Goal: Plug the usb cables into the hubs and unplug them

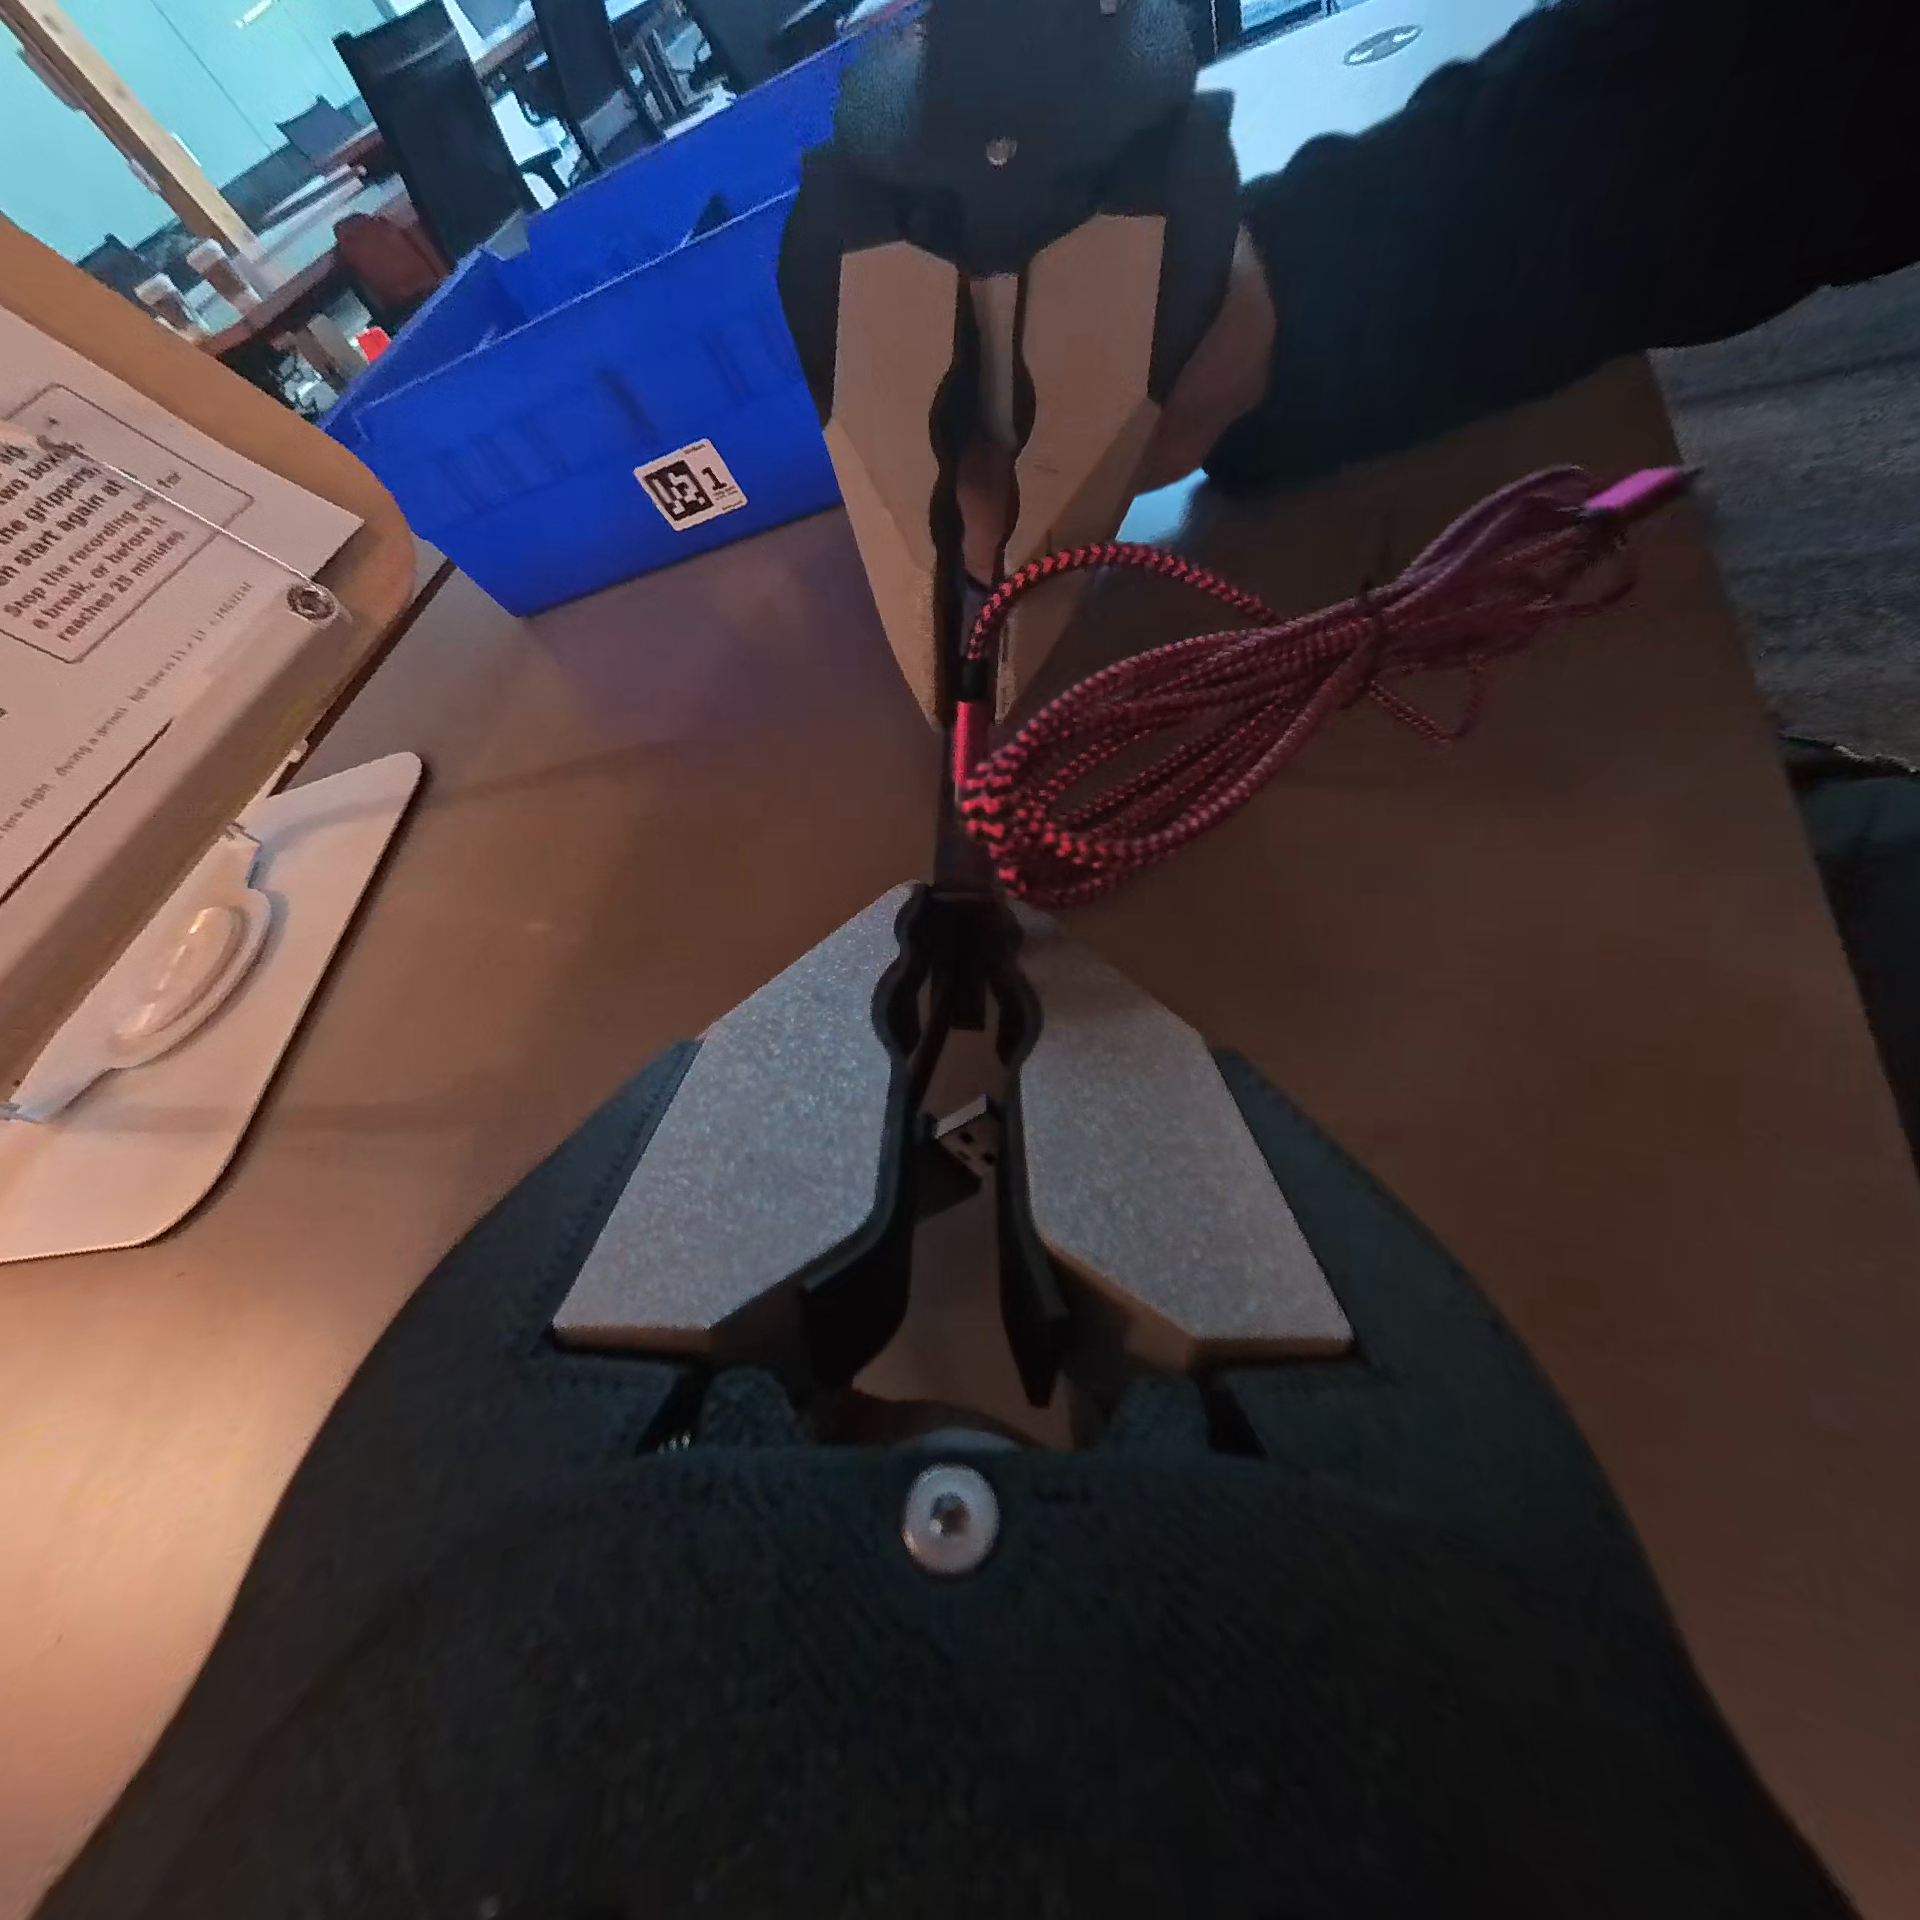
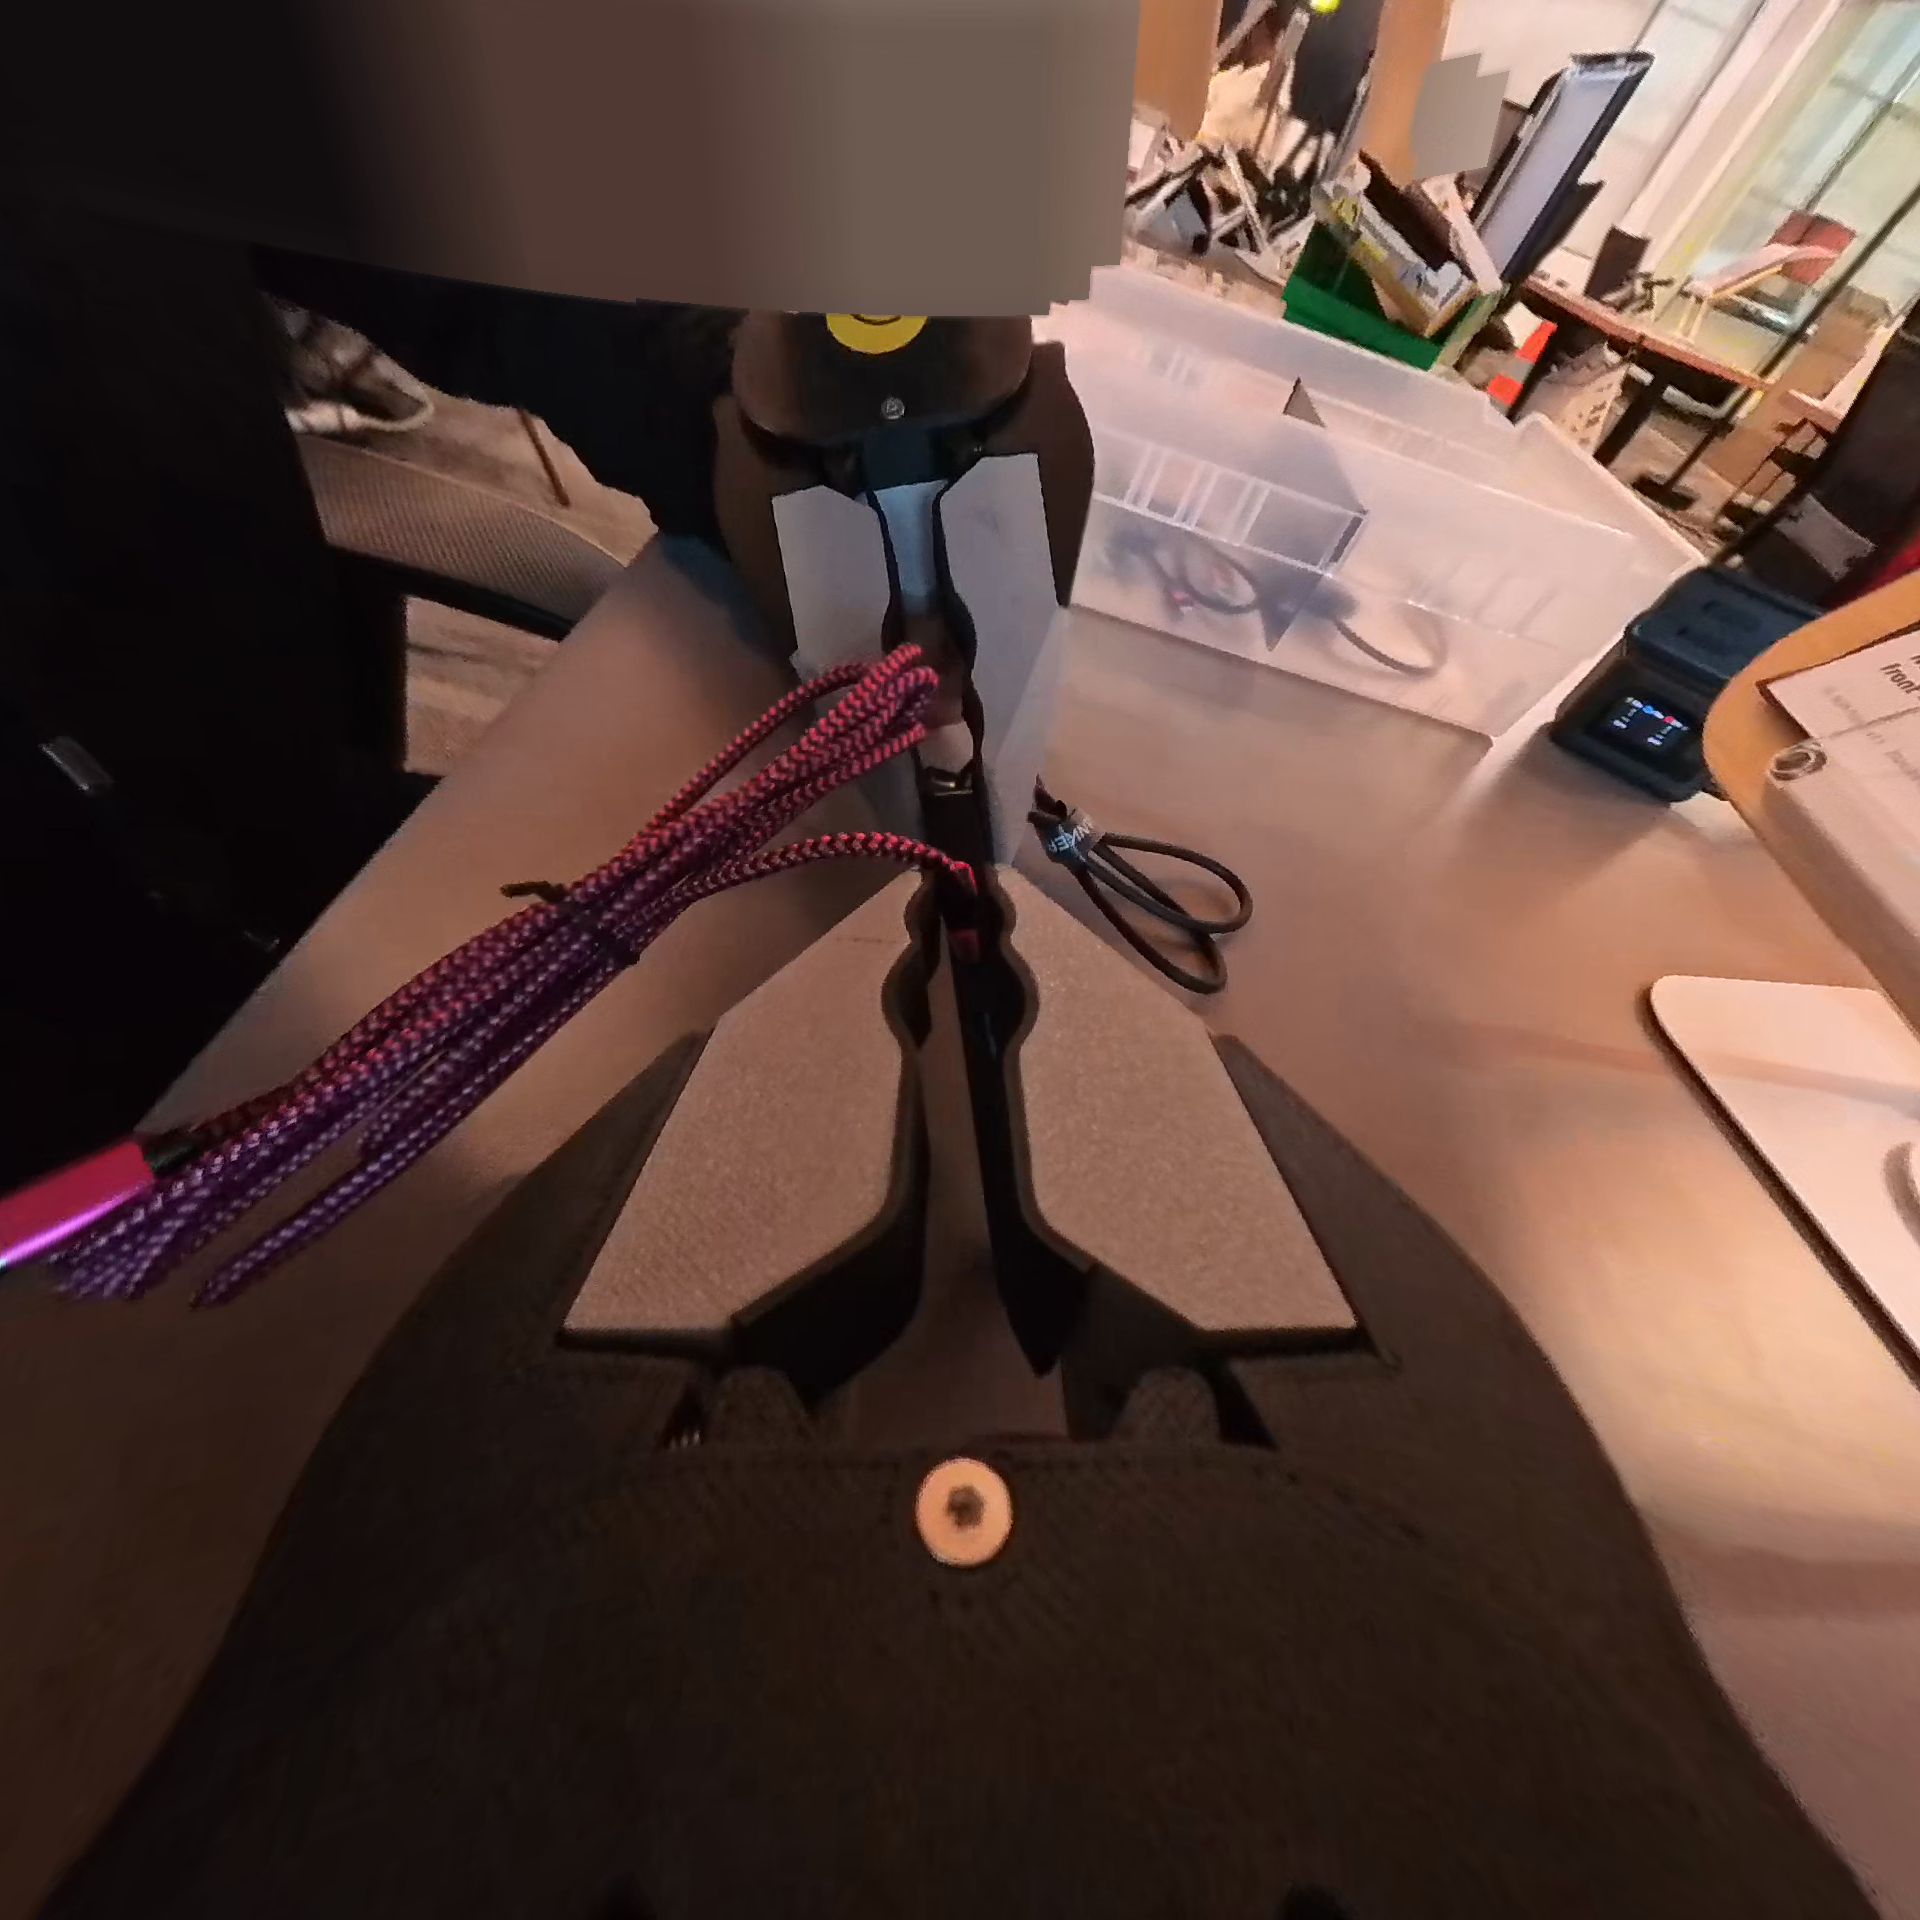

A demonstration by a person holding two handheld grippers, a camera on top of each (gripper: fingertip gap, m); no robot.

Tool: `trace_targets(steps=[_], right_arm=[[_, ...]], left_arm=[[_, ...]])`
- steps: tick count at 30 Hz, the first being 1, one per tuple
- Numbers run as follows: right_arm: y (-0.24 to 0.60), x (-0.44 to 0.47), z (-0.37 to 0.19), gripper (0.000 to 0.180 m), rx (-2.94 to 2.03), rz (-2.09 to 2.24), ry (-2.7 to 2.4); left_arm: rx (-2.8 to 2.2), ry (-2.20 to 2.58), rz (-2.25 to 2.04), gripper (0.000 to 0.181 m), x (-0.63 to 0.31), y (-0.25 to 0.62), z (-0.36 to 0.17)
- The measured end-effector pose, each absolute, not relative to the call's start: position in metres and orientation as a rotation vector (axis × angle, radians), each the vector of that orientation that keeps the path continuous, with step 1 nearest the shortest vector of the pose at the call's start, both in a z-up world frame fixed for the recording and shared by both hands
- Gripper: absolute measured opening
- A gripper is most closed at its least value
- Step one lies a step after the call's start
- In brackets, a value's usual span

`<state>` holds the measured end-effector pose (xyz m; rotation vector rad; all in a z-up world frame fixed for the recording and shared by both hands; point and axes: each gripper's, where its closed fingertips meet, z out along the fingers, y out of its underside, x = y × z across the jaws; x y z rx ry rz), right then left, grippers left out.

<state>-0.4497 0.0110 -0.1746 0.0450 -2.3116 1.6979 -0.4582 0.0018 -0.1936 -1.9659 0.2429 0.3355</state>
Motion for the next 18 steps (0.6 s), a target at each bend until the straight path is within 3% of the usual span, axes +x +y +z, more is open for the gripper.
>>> trace_targets(steps=[18], right_arm=[[0.013,-0.461,-0.153,0.006,-0.114,1.797,-2.267]], left_arm=[[-1.888,0.138,0.229,0.007,-0.464,0.002,-0.172]])
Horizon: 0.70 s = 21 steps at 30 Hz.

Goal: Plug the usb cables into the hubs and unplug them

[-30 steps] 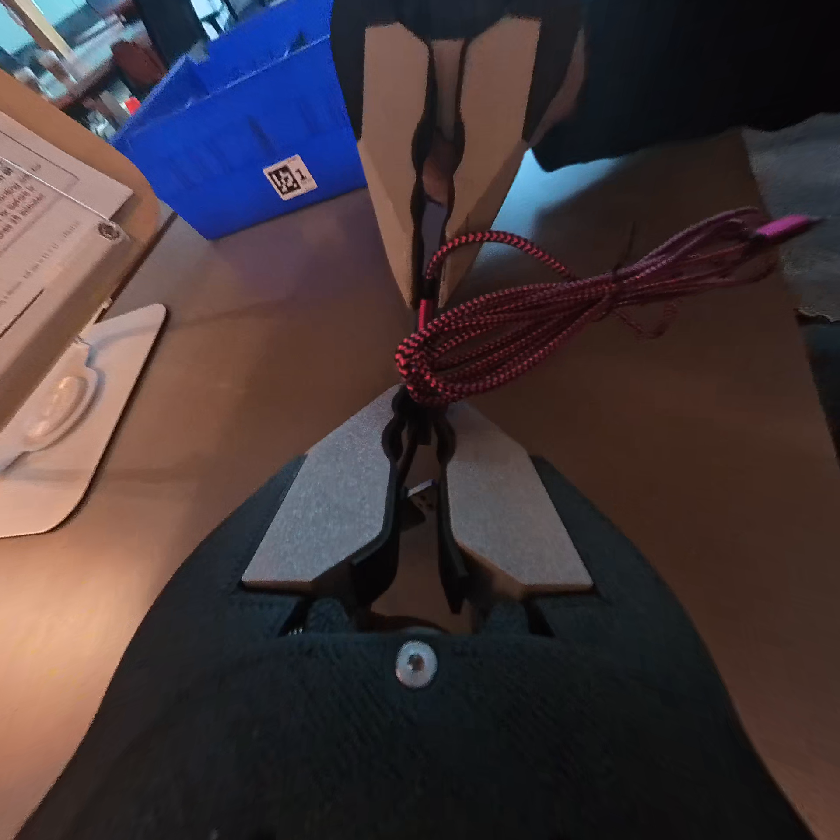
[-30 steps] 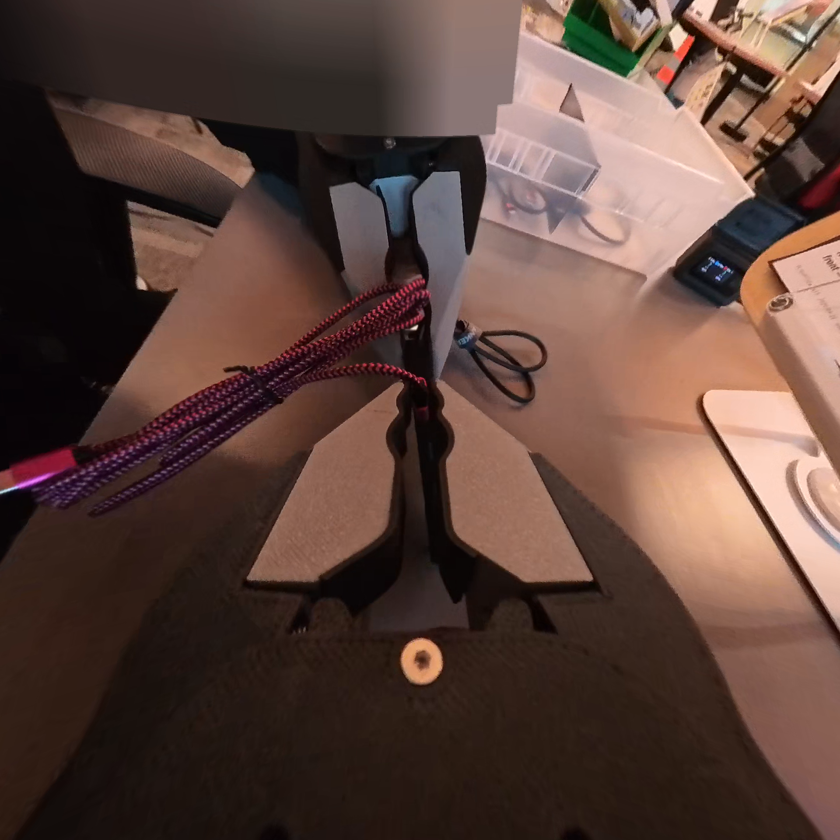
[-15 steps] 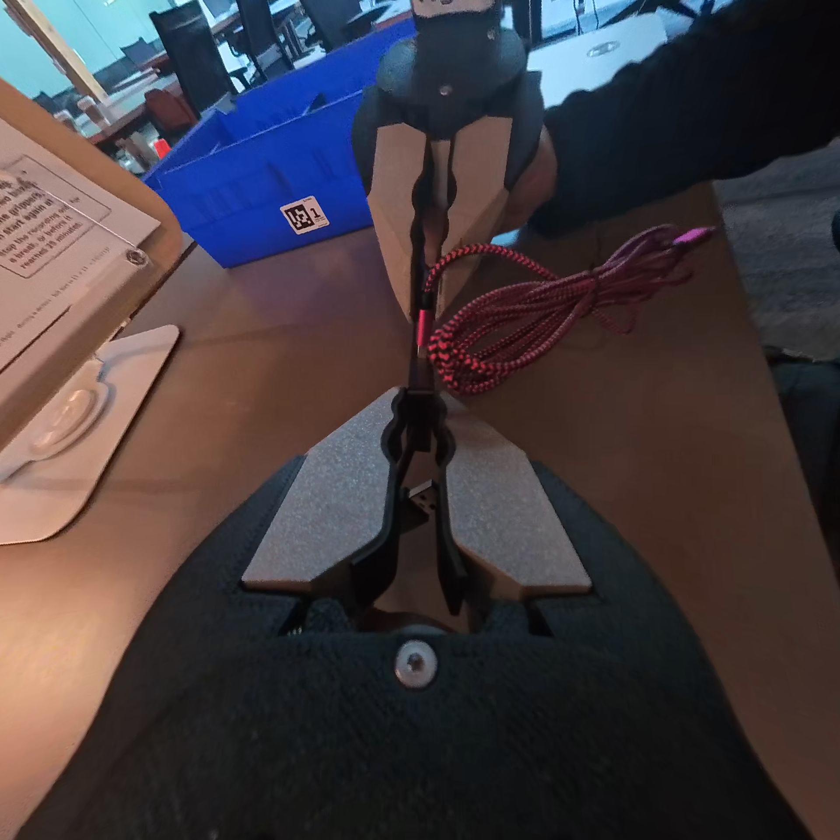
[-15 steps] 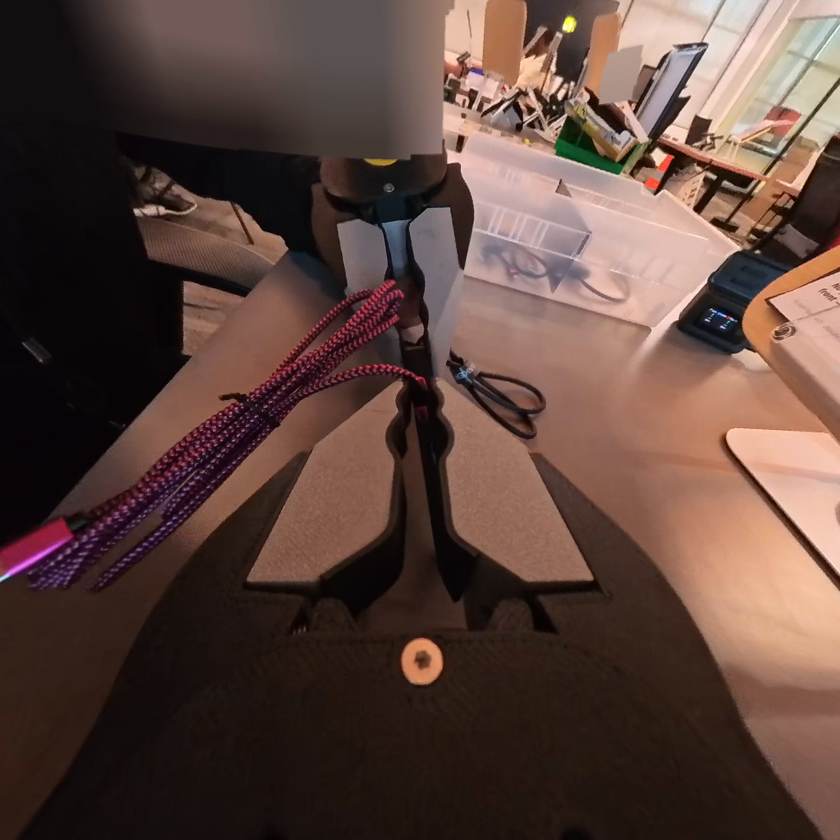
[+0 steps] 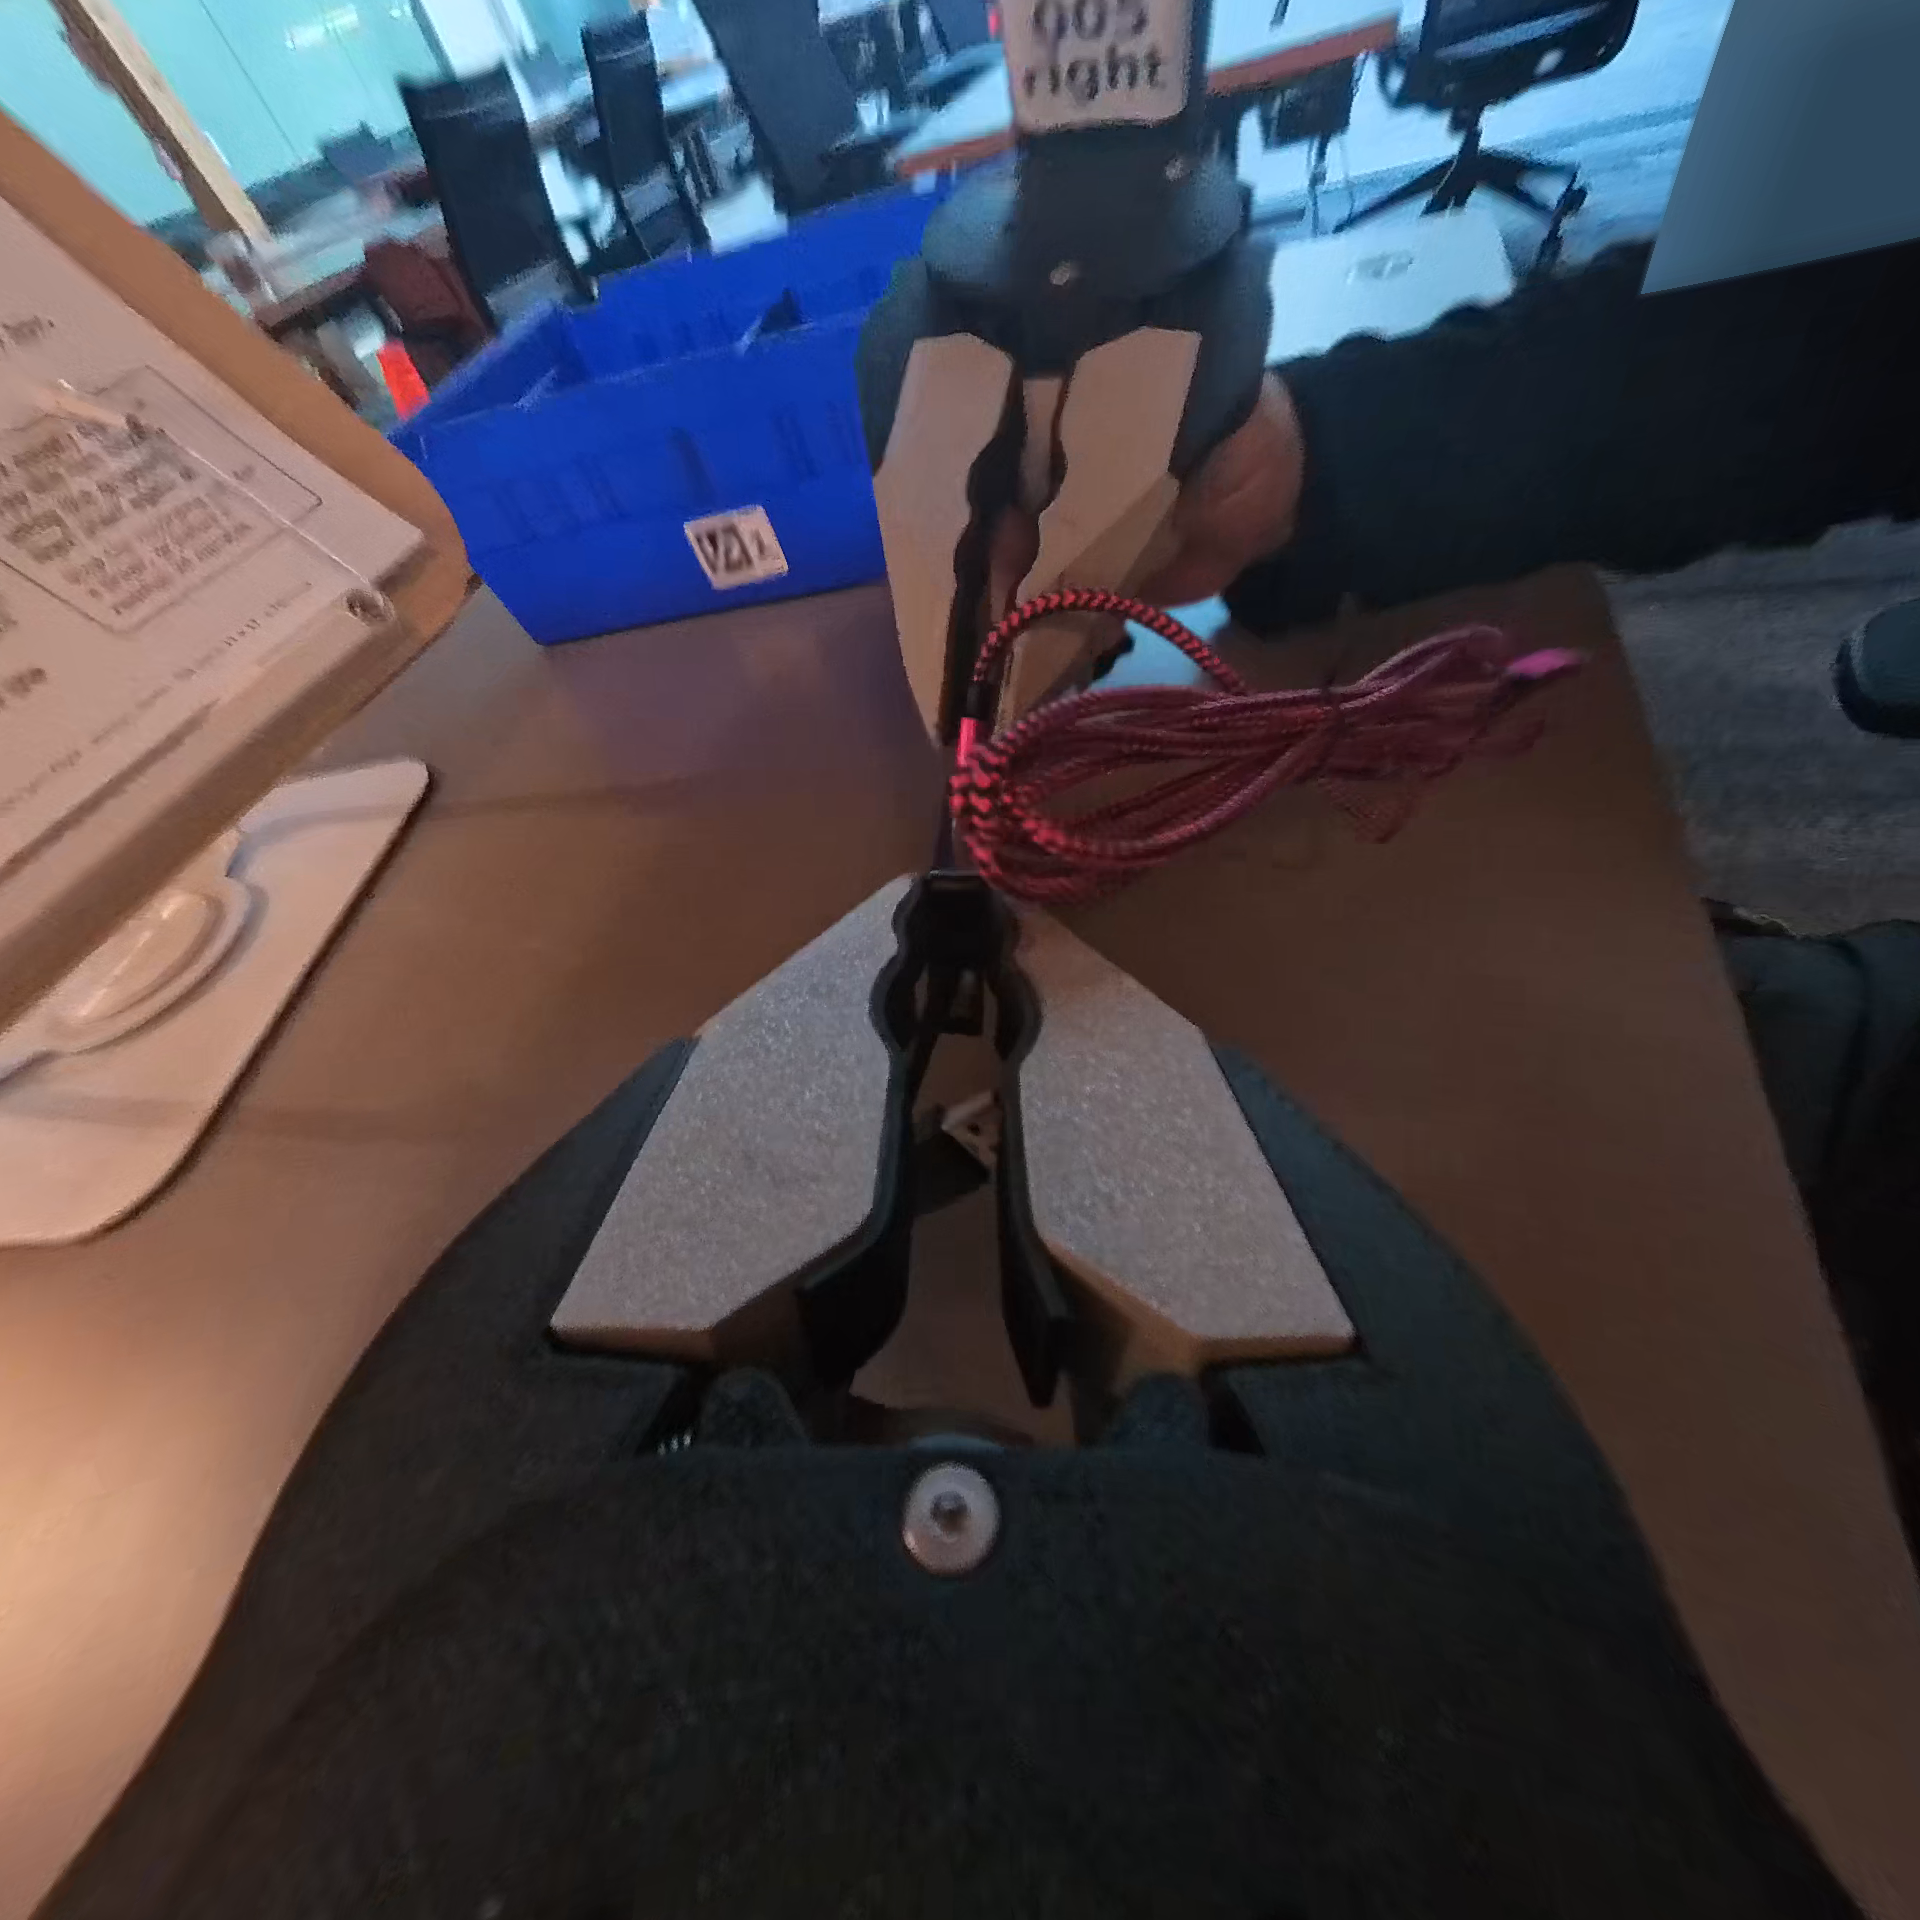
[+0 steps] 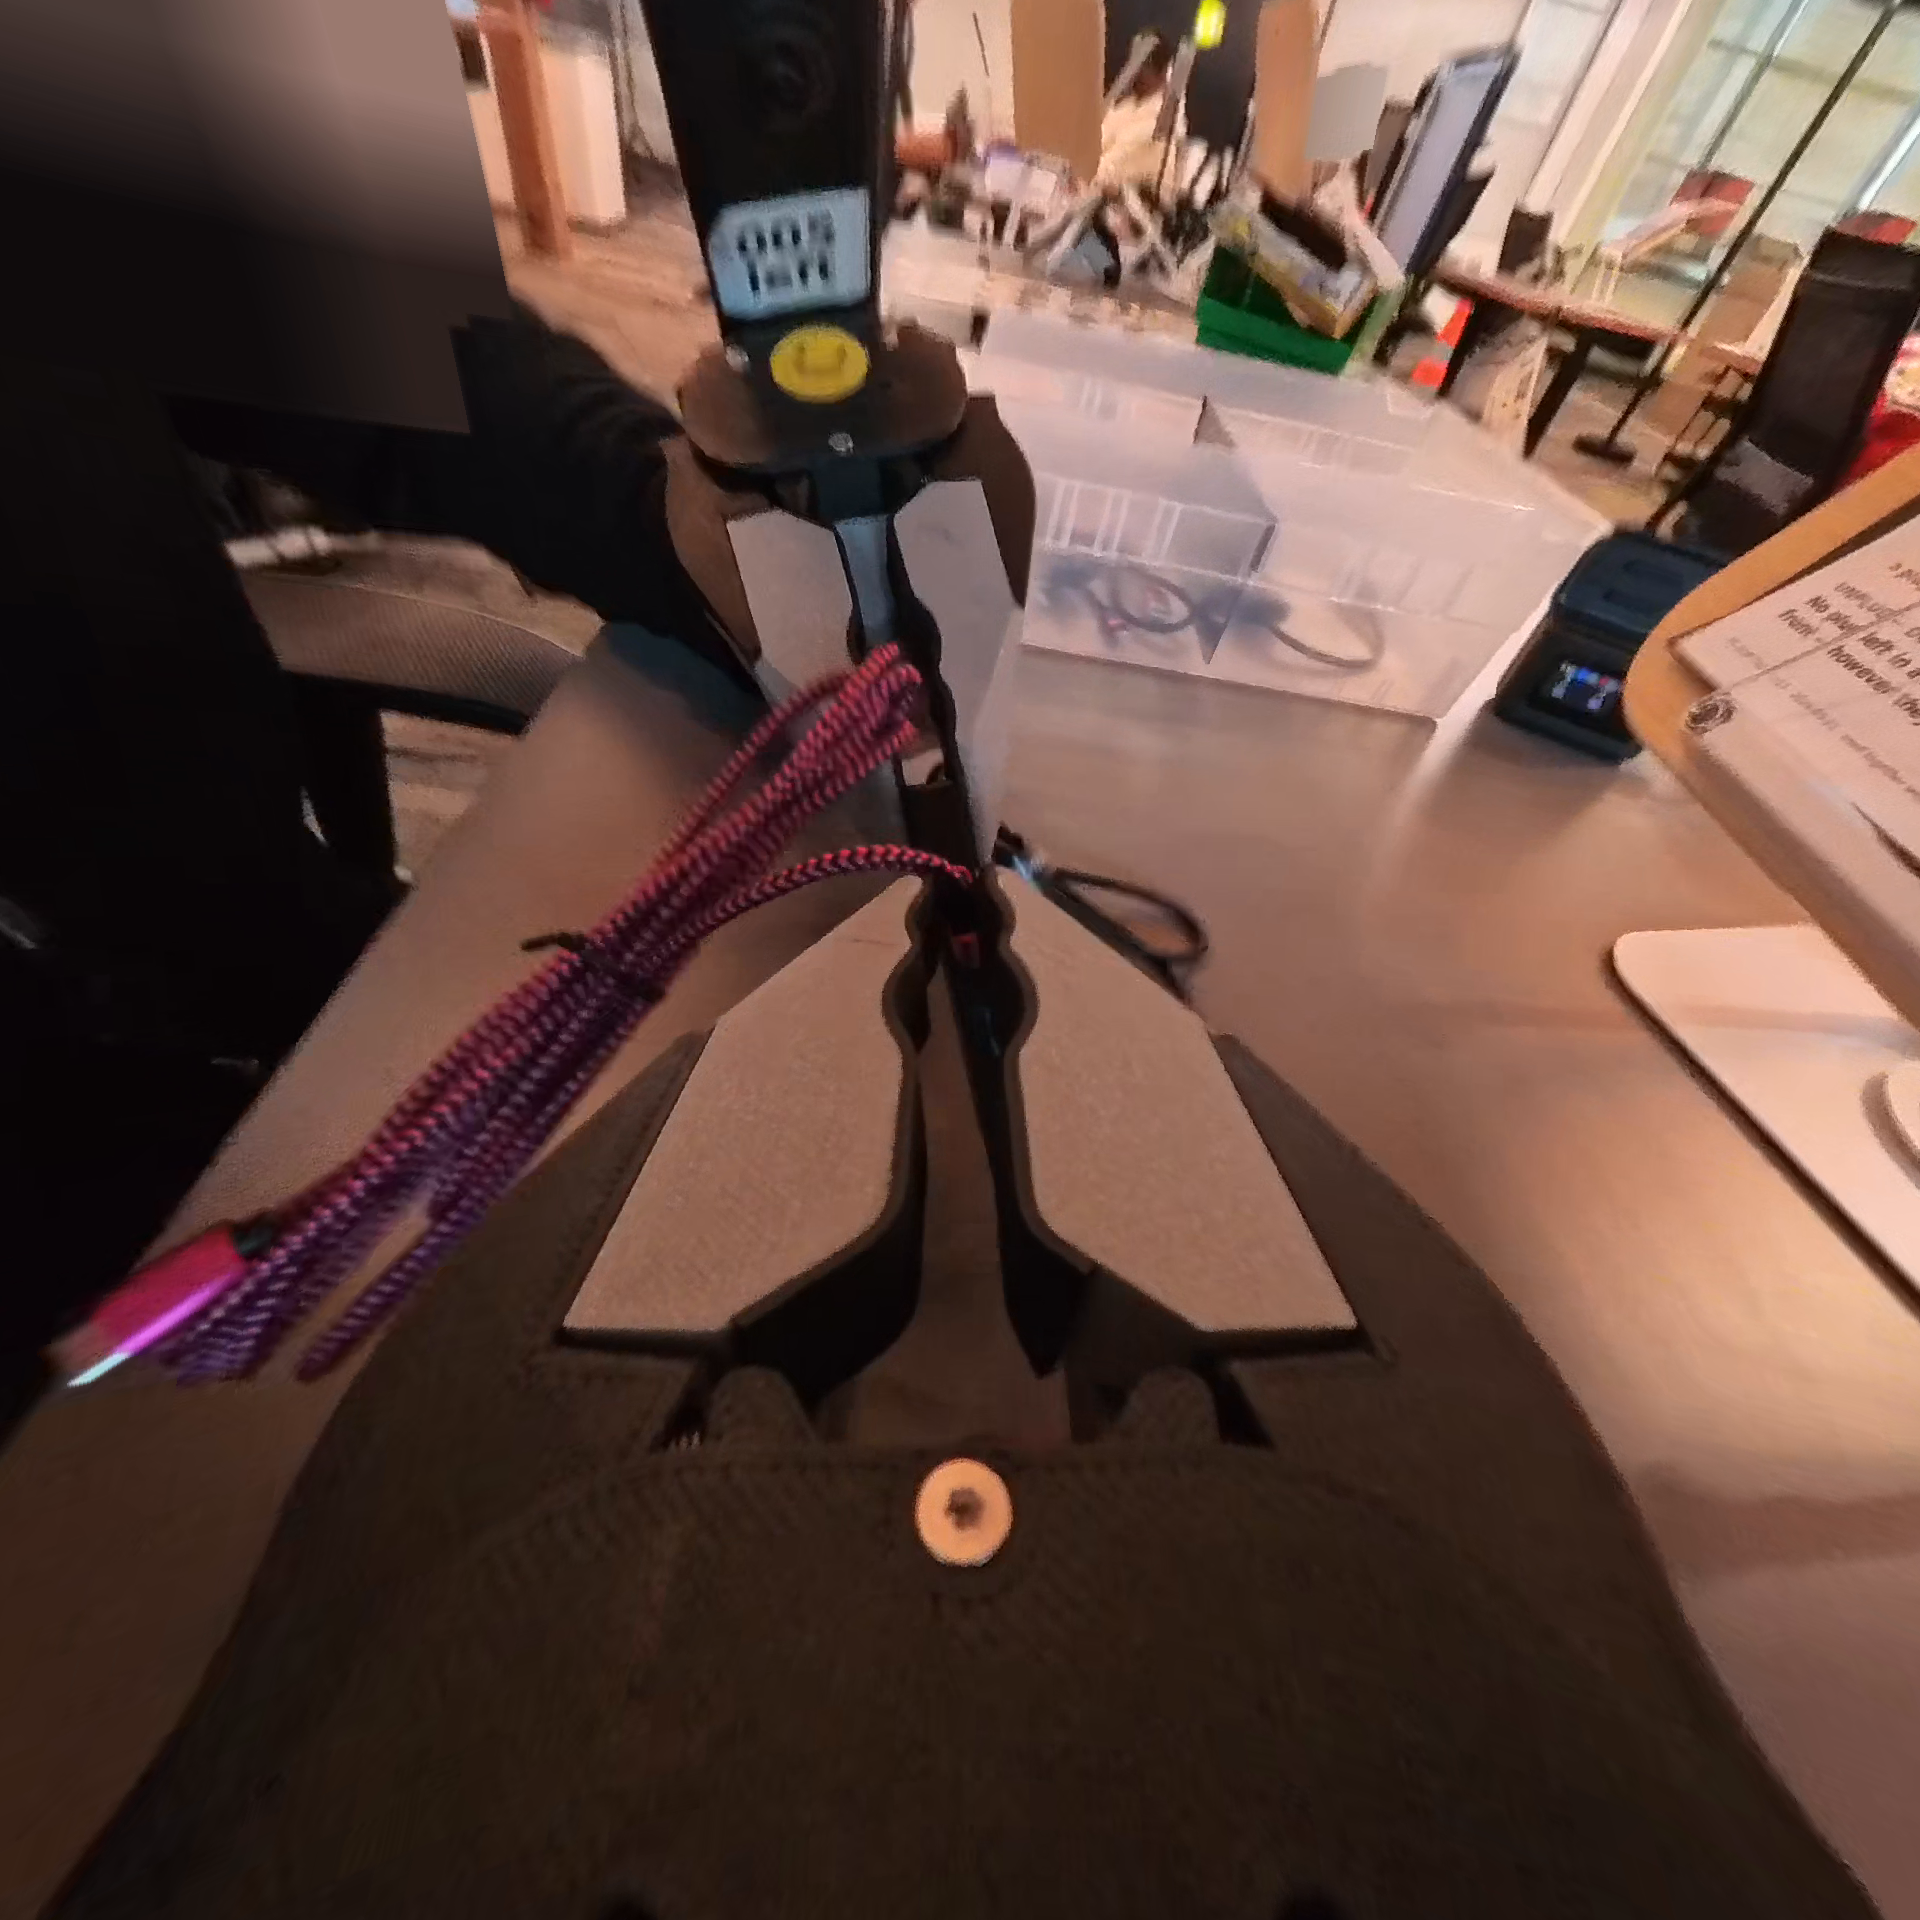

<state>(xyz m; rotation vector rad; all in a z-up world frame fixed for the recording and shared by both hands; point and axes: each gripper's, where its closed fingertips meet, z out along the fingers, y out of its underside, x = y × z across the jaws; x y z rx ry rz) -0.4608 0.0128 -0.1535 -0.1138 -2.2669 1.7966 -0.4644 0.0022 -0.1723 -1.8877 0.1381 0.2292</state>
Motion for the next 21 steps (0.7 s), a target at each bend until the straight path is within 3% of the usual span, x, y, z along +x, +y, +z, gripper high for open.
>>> trace_targets(steps=[4,9,16,21], right_arm=[[0.014,-0.453,-0.104,0.004,-0.235,2.291,-2.078],[0.019,-0.468,-0.101,0.004,-0.521,2.643,-1.962],[0.01,-0.483,-0.13,0.004,-0.773,2.605,-2.082],[0.021,-0.492,-0.128,0.004,-0.86,2.655,-2.006]], left_arm=[[-1.771,0.126,0.07,0.008,-0.454,0.001,-0.123],[-1.758,0.056,0.136,0.006,-0.467,0.006,-0.105],[-1.72,-0.051,0.34,0.0,-0.5,0.007,-0.111],[-1.713,-0.134,0.244,0.014,-0.491,-0.023,-0.107]])
